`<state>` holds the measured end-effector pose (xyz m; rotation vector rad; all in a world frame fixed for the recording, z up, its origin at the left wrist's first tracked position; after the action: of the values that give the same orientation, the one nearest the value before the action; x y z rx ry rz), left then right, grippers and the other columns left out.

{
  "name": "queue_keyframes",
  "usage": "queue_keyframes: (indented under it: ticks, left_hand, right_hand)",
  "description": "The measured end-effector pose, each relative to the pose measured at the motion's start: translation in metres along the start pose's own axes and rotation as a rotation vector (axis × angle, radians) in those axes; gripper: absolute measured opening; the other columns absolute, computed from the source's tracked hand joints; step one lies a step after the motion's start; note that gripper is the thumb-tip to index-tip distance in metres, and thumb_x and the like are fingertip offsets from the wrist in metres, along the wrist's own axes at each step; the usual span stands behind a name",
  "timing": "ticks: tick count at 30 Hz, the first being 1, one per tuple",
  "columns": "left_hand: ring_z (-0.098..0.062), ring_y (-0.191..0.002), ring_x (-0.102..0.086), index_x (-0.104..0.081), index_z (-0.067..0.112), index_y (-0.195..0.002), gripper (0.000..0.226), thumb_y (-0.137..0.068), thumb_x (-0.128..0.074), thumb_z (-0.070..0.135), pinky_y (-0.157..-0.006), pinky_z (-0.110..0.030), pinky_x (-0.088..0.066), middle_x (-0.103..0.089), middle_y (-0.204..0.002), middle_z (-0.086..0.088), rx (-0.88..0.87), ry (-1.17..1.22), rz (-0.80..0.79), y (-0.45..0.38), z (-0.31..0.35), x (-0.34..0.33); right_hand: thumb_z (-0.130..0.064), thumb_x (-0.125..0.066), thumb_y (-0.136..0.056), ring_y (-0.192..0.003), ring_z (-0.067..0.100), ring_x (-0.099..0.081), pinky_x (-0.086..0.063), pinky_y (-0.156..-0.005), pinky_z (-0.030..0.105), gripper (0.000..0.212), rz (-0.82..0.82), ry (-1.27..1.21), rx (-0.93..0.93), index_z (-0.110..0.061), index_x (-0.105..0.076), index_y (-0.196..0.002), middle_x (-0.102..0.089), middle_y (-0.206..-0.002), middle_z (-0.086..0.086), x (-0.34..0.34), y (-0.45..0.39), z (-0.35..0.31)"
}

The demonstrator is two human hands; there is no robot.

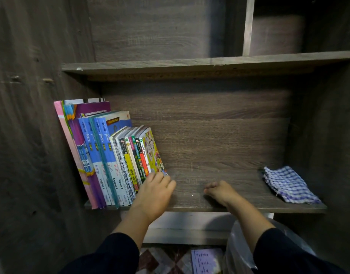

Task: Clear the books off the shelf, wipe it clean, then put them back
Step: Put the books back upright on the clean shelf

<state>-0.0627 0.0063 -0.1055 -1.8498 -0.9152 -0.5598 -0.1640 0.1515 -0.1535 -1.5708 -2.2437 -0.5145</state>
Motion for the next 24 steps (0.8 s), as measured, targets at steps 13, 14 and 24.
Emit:
queue_keyframes:
  ticks: [13, 14, 24]
  left_hand:
    - [-0.034, -0.148, -0.006, -0.047, 0.007, -0.131, 0.038, -0.099, -0.028, 0.018, -0.112, -0.054, 0.021, -0.03, -0.151, -0.021, -0.116, -0.22, -0.322, 0.008, 0.007, -0.033]
    - [-0.034, -0.147, -0.007, -0.048, 0.007, -0.13, 0.036, -0.099, -0.031, 0.015, -0.114, -0.056, 0.017, -0.03, -0.151, -0.022, -0.108, -0.217, -0.337, 0.008, 0.006, -0.034]
    - [-0.022, -0.065, -0.056, -0.062, 0.019, -0.066, 0.019, -0.072, -0.047, 0.028, -0.066, -0.032, -0.026, -0.058, -0.063, 0.001, -0.396, 0.02, -0.096, 0.035, 0.086, -0.006]
  right_hand:
    - [-0.006, -0.056, -0.091, -0.08, 0.014, -0.054, -0.037, -0.057, 0.016, 0.022, 0.01, -0.002, 0.001, -0.006, -0.066, -0.111, -0.061, -0.096, 0.008, 0.0, -0.005, 0.005]
    - [-0.005, -0.057, -0.091, -0.084, 0.016, -0.055, -0.037, -0.058, 0.015, 0.02, 0.022, -0.02, 0.007, -0.007, -0.067, -0.108, -0.061, -0.095, 0.007, -0.001, -0.004, 0.004]
    - [-0.008, -0.049, -0.092, -0.053, 0.008, -0.064, -0.035, -0.04, 0.015, 0.018, -0.353, 0.023, -0.027, -0.014, -0.064, -0.084, -0.07, -0.078, 0.005, -0.057, 0.054, 0.027]
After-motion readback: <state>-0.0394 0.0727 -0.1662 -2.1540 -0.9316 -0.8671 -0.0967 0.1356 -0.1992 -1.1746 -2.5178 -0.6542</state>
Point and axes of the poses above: each hand's wrist, its own y-axis away from the middle knuckle, its own x-axis out of the back of the hand, z = x × y, the point moved 9 cm from there along -y, towards the middle knuckle
